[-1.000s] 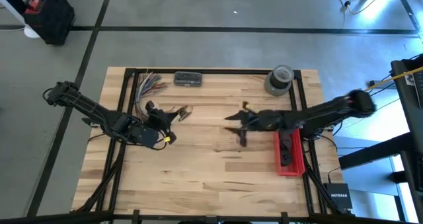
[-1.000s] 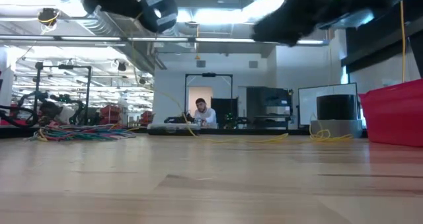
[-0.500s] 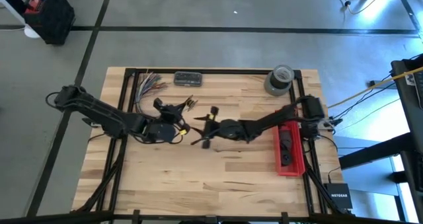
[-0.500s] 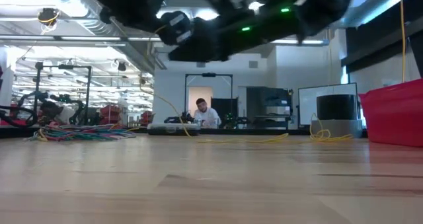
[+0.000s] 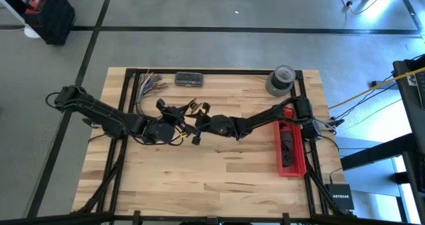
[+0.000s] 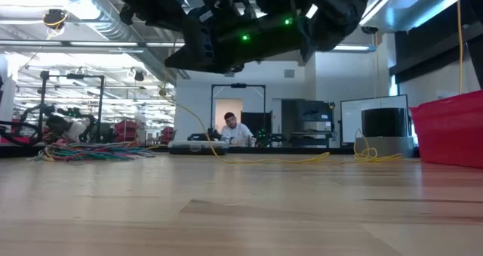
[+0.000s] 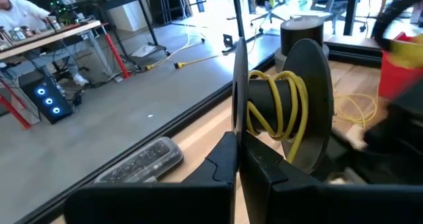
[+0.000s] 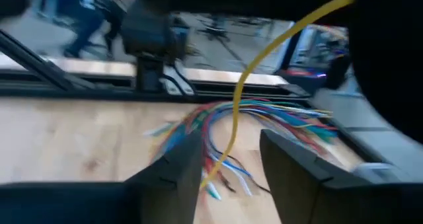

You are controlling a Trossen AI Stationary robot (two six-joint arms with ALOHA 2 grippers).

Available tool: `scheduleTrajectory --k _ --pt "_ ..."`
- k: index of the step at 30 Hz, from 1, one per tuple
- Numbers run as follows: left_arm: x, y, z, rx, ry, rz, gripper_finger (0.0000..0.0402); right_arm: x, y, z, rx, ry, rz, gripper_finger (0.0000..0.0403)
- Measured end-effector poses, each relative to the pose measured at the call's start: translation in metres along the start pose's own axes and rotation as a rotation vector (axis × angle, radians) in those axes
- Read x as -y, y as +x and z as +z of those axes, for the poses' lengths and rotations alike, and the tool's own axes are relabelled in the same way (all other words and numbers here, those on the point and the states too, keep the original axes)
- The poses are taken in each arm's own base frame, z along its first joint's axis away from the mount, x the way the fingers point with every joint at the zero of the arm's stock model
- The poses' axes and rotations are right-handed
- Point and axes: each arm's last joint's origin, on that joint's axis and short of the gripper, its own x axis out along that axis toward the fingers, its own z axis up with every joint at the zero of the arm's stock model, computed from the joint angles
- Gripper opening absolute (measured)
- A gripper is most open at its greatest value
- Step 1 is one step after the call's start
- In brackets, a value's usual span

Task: Coil cords
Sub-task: Coil the yellow wire onto the black spool

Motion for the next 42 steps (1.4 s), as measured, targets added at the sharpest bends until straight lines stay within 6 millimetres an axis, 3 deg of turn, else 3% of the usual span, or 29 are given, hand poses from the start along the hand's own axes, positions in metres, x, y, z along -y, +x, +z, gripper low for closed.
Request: scheduleTrajectory --k 7,17,21,25,30,42 --pt "0.0 0.0 0.0 0.001 0.003 0.004 0.0 0.017 0.006 -0.001 0.019 0.077 0.019 0.01" --pt "0.001 -0.001 0.002 0.008 0.015 -0.014 0.0 0.016 0.005 -0.002 0.009 0.025 0.036 0.0008" --pt "0.002 -0.012 0.002 0.012 0.073 -0.061 0.0 0.016 0.002 -0.006 -0.102 -0.088 -0.067 0.0014" --pt "-0.005 -0.034 0.01 0.038 0.073 -0.132 0.0 0.015 -0.005 0.004 -0.155 -0.18 -0.12 0.0006" --pt "-0.018 -0.049 0.003 -0.022 0.058 -0.19 0.0 0.015 -0.02 0.019 -0.24 -0.277 -0.163 0.001" --pt "-0.017 -0.037 -0.017 -0.162 0.258 -0.199 0.0 0.024 -0.037 0.04 -0.291 -0.309 -0.203 0.0016"
